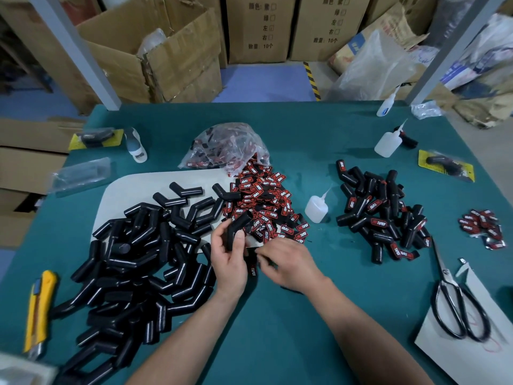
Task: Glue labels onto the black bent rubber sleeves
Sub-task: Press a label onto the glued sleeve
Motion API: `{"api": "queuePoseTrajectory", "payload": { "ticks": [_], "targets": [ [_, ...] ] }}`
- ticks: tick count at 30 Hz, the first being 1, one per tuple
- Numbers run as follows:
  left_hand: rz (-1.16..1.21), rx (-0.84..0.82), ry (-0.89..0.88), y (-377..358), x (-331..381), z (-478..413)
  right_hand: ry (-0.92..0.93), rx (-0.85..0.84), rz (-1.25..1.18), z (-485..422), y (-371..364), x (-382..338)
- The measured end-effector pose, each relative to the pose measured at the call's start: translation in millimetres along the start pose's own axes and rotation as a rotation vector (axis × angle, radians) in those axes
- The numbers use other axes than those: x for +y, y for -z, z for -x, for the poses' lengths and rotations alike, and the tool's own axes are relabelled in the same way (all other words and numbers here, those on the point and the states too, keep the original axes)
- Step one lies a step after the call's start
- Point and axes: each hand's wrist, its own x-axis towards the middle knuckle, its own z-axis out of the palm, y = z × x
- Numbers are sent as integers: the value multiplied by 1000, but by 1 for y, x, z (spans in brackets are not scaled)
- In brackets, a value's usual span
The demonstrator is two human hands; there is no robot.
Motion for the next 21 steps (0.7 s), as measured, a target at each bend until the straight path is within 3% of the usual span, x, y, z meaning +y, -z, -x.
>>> {"api": "queuePoseTrajectory", "payload": {
  "ticks": [3, 5, 12, 18, 21],
  "targets": [
    [-25, 9, -8, 2, -2, 0, 4, -307, -32, -4, -6, -1],
    [-23, 13, -15, 3, -1, -2, -54, -413, -33, -5, -4, 0],
    [-10, -41, 5, 1, 0, 0, -99, -381, 3, -6, -1, -4],
    [-60, -70, 0, 1, -3, 0, -237, -417, -127, -10, 3, -5],
    [-70, -78, 21, 0, -3, 0, -197, -438, -159, -8, 4, -1]
  ]
}}
